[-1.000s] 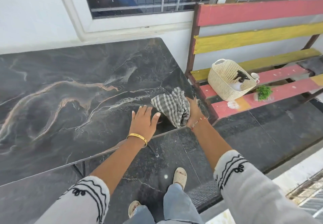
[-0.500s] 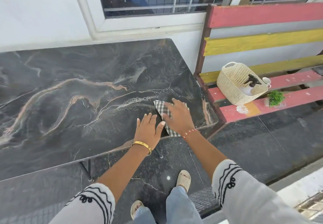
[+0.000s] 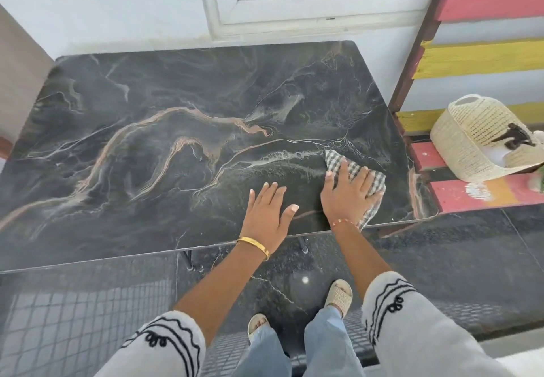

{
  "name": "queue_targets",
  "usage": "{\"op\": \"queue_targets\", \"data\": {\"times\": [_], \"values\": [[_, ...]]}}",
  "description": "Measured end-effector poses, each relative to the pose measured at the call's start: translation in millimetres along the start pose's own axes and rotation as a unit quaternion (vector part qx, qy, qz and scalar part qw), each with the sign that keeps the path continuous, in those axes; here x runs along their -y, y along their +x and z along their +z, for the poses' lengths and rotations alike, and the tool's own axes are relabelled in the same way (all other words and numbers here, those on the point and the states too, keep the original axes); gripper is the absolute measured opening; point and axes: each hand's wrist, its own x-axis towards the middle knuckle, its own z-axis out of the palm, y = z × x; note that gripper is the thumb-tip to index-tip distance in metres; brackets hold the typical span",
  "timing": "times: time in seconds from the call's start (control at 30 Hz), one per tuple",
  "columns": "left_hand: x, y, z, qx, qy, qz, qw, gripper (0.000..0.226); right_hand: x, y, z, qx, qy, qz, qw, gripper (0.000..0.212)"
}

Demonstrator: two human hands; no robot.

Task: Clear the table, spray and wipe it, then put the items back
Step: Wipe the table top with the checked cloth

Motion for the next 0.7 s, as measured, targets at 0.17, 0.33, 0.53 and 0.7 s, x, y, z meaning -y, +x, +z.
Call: {"op": "queue_targets", "data": {"times": [0.17,0.33,0.53,0.7], "values": [[38.0,-6.6,-14.7,-0.064,-0.097,-0.083,0.99,0.055,60.6,-20.8,22.2,0.001,-0.011,-0.099,0.995,0.051],[89.7,-29.4,-31.0,-0.144,-0.12,-0.175,0.967,0.068,138.0,-66.4,51.2,0.033,-0.025,-0.264,0.963,0.053],[136.7,-65.7,-44.8,-0.201,-0.106,-0.256,0.939,0.063,166.9,-135.1,70.0,0.084,-0.033,-0.437,0.895,0.048],[130.7,-63.1,-46.2,-0.21,-0.098,-0.27,0.935,0.045,134.0,-113.0,58.7,0.105,-0.042,-0.548,0.829,0.047]]}}
